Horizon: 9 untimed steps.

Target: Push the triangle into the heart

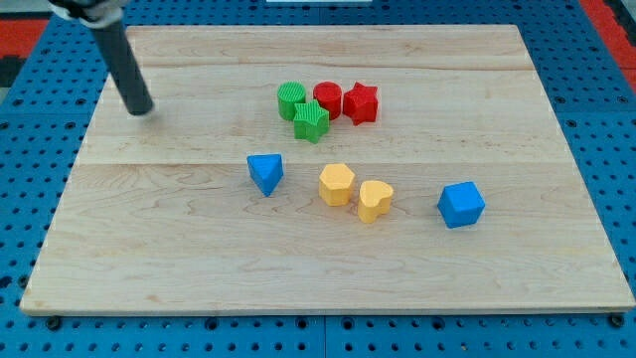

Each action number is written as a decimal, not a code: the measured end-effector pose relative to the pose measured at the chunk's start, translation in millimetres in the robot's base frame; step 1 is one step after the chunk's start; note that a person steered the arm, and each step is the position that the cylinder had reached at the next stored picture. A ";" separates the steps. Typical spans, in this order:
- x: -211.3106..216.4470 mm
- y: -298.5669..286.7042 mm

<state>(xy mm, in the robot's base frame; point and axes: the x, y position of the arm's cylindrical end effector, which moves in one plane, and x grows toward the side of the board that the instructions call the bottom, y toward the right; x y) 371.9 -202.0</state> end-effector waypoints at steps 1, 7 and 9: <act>38.9 56.9; 121.1 230.8; 78.2 106.3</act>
<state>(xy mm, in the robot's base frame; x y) 450.1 -95.7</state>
